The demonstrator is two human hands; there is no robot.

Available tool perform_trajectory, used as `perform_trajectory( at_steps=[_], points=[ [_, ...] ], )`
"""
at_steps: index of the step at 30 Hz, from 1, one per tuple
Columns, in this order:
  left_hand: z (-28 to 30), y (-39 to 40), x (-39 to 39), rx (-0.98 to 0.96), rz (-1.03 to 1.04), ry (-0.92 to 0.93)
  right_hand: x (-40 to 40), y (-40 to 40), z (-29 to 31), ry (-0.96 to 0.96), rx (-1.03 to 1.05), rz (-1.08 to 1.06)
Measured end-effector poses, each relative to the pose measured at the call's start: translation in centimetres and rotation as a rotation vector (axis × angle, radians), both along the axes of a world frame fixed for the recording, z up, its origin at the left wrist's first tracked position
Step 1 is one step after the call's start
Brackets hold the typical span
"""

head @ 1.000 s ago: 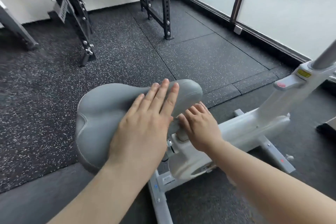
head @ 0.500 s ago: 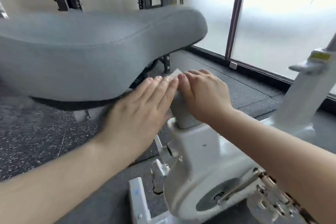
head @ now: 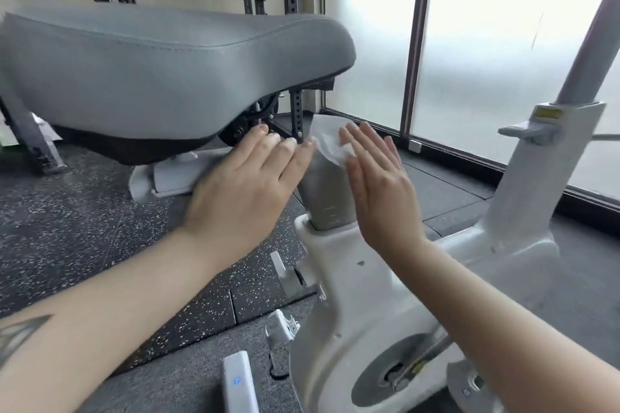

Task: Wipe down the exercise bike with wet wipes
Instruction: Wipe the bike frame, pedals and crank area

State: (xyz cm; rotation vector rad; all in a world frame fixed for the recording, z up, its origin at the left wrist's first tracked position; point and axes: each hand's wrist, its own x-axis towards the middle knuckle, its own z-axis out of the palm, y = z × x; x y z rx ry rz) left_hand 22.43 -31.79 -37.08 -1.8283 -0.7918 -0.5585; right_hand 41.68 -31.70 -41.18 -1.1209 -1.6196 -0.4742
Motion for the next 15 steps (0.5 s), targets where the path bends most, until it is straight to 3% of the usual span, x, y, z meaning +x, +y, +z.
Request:
perform_trajectory(
  at_steps=[2,6,9,12,15],
  points=[
    [-0.3,0.1,0.0,0.011,-0.003,0.002,-1.7,-0.8,-3.1,0.1,-0.009,0.011],
    [-0.3,0.3,-0.1,-0.001,-0.015,0.002,-4.6,-2.2,-10.9,-0.157,-0.086,-0.037],
    [-0.5,0.5,0.0,0.019,-0.009,0.004,-3.8,-1.3,-9.7,-0.142,-0.136,-0.153],
    [-0.6,0.7,-0.1,0.03,-0.026,0.007,-5.5,-1.5,-8.0,0.036,-0.235,-0.197],
    [-0.6,0.9,0.1,0.057,-0.047,-0.016,-6.4,-3.1,-10.1,-0.069,-0.284,-0.183]
  ],
)
